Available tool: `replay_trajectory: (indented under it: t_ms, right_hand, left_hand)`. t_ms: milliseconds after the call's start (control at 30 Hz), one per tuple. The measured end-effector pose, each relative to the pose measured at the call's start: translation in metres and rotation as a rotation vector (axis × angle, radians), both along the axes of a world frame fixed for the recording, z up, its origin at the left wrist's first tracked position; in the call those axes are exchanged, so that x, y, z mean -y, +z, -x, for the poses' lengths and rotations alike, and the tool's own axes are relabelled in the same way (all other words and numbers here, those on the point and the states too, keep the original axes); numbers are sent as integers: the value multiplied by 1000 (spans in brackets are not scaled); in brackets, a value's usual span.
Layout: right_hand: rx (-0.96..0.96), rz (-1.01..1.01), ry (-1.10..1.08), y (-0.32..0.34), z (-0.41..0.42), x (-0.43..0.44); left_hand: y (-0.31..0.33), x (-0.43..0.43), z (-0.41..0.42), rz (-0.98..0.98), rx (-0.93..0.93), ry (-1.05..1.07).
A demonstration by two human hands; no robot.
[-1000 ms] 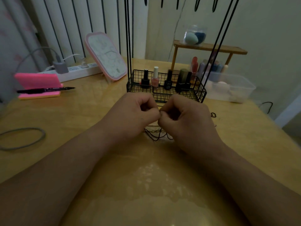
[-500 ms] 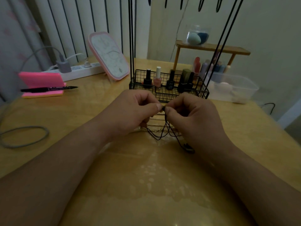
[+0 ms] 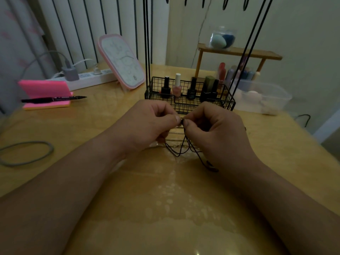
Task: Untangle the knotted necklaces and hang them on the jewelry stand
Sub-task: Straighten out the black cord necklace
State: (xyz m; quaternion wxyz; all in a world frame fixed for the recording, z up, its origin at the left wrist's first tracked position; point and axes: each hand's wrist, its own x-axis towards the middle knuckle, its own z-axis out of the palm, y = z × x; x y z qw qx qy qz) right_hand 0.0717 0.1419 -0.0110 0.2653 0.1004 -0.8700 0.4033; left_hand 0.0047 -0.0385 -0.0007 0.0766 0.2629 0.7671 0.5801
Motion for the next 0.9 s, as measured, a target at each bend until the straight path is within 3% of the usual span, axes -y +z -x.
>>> replay_trajectory:
  t_ms: [367, 433, 600, 700, 800, 900]
  right_hand:
    - [-133, -657, -65, 10, 0, -3]
    - [-117, -609, -91, 7, -1, -1]
    - [44, 31, -48, 5, 0, 5]
    - [217, 245, 23, 6, 1, 4]
    - [266, 254, 59, 6, 1, -3]
    - [161, 28, 67, 6, 1, -8]
  left_hand:
    - [-3, -3, -4, 193, -261, 52]
    - [-4, -5, -5, 172, -252, 69]
    - [-1, -5, -2, 26, -98, 68]
    - [0, -4, -1, -19, -36, 54]
    - [1, -3, 0, -22, -45, 63]
    - [1, -2, 0, -19, -64, 51]
